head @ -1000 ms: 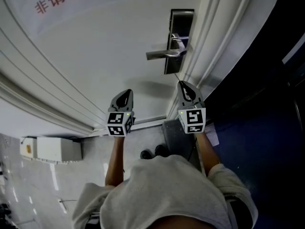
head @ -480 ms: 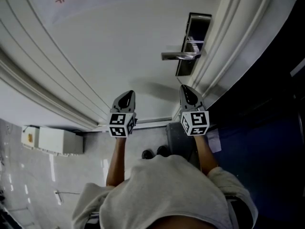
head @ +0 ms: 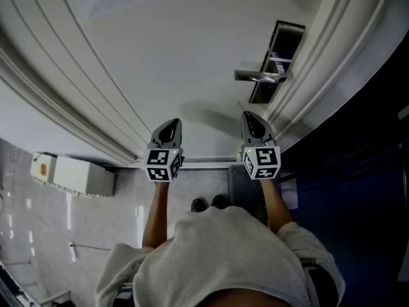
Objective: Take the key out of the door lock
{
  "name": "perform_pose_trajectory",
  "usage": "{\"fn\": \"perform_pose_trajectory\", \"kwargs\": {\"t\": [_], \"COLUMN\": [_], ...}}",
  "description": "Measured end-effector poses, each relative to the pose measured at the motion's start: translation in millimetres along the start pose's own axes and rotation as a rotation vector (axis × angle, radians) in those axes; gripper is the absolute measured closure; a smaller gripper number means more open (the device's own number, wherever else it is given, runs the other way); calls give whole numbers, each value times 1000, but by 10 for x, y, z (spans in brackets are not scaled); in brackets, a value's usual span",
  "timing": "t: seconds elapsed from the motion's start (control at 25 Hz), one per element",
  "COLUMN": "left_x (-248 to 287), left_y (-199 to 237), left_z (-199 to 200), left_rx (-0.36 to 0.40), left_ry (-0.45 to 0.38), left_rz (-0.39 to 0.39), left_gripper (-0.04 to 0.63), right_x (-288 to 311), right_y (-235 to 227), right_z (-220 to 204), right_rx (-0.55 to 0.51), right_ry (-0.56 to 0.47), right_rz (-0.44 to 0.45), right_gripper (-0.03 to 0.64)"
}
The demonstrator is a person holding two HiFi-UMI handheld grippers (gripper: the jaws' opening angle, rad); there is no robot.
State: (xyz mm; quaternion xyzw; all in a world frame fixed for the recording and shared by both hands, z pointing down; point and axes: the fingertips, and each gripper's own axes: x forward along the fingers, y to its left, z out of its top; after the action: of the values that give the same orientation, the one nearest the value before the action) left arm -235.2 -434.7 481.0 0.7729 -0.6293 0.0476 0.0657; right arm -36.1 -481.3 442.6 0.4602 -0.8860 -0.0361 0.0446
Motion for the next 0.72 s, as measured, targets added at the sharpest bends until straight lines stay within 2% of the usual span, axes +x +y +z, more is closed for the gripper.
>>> {"fn": "perform_pose_trajectory", "kwargs": {"t": [0.32, 0.72], "left_x": [-14, 97], "left_y": [87, 60], "left_z": [-20, 18], "left_rx": [-4, -6], "left_ry": [5, -1], "left_rz": [17, 0], "left_gripper": [577, 577], "right_x": [91, 135], "right_y": [51, 57], "right_z": [23, -7], "right_rx": [-16, -48], "right_ry": [-2, 9], "right_rz": [7, 14], "right_gripper": [586, 586]}}
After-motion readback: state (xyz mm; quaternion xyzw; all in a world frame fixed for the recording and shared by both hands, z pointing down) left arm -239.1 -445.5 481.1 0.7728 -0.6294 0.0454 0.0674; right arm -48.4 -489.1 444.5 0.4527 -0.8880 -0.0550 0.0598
